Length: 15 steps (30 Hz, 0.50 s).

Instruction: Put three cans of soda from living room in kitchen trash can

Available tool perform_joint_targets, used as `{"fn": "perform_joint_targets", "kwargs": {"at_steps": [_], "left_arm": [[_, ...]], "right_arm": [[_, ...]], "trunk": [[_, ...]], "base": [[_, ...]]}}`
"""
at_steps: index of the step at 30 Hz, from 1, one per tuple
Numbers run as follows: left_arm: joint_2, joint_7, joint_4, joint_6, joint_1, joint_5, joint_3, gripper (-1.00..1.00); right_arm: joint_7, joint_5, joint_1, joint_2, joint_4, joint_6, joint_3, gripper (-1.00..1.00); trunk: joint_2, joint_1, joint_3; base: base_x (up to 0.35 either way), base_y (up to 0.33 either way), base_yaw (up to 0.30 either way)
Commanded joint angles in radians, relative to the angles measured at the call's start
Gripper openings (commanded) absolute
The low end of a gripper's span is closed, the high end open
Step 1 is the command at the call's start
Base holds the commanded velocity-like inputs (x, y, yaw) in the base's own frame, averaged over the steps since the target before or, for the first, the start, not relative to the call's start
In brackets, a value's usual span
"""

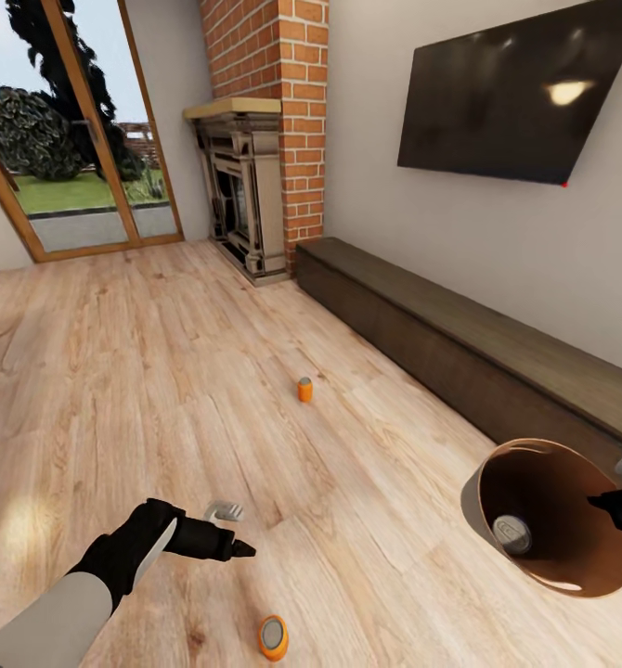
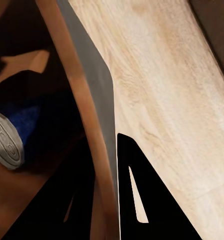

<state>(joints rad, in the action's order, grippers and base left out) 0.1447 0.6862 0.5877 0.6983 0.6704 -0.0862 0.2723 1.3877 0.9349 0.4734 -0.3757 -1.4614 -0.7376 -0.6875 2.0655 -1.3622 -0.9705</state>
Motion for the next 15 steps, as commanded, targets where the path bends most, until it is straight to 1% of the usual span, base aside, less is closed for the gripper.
{"fn": "perform_joint_targets", "kwargs": {"at_steps": [1, 3, 4, 5, 6, 8, 10, 14, 15], "left_arm": [[-0.003, -0.008, 0.0, 0.0, 0.0, 0.0, 0.0, 1.0], [-0.014, -0.052, 0.0, 0.004, 0.001, 0.001, 0.0, 1.0], [-0.033, -0.083, 0.0, 0.012, 0.002, 0.001, 0.001, 1.0], [-0.044, -0.096, 0.001, 0.018, 0.003, 0.001, 0.002, 1.0], [-0.061, -0.114, 0.004, 0.039, 0.007, 0.001, 0.004, 1.0], [-0.078, -0.131, 0.009, 0.077, 0.022, 0.001, 0.004, 1.0], [-0.087, -0.14, 0.006, 0.098, 0.041, 0.002, 0.005, 1.0], [-0.094, -0.148, 0.002, 0.106, 0.055, 0.002, 0.004, 1.0], [-0.097, -0.154, 0.001, 0.108, 0.06, 0.001, 0.004, 1.0]], "right_arm": [[0.007, -0.002, 0.001, 0.0, -0.002, -0.006, 0.003, -1.0], [0.007, -0.002, 0.002, -0.001, -0.005, -0.007, 0.007, -1.0], [0.007, -0.001, 0.002, -0.001, -0.006, -0.007, 0.009, -1.0], [0.007, -0.001, 0.002, -0.001, -0.007, -0.007, 0.01, -1.0], [0.007, -0.001, 0.003, -0.001, -0.007, -0.008, 0.011, -1.0], [0.007, -0.001, 0.004, -0.001, -0.009, -0.009, 0.013, -1.0], [0.007, -0.001, 0.009, 0.0, -0.01, -0.012, 0.021, -1.0], [0.006, 0.0, 0.014, -0.001, -0.011, -0.038, 0.051, -1.0], [0.004, 0.001, 0.016, -0.001, -0.011, -0.061, 0.069, -1.0]], "trunk": [[0.007, -0.004, -0.003], [0.021, -0.012, -0.009], [0.028, -0.015, -0.013], [0.035, -0.019, -0.016], [0.042, -0.023, -0.019], [0.056, -0.031, -0.025], [0.07, -0.038, -0.031], [0.098, -0.054, -0.044], [0.105, -0.058, -0.047]], "base": [[0.0, 0.0, 0.0], [0.0, 0.0, 0.0], [0.0, 0.0, 0.0], [0.0, 0.0, 0.0], [0.0, 0.0, 0.0], [0.0, 0.0, 0.0], [0.0, 0.0, 0.0], [0.0, 0.0, 0.0], [0.0, 0.0, 0.0]]}}
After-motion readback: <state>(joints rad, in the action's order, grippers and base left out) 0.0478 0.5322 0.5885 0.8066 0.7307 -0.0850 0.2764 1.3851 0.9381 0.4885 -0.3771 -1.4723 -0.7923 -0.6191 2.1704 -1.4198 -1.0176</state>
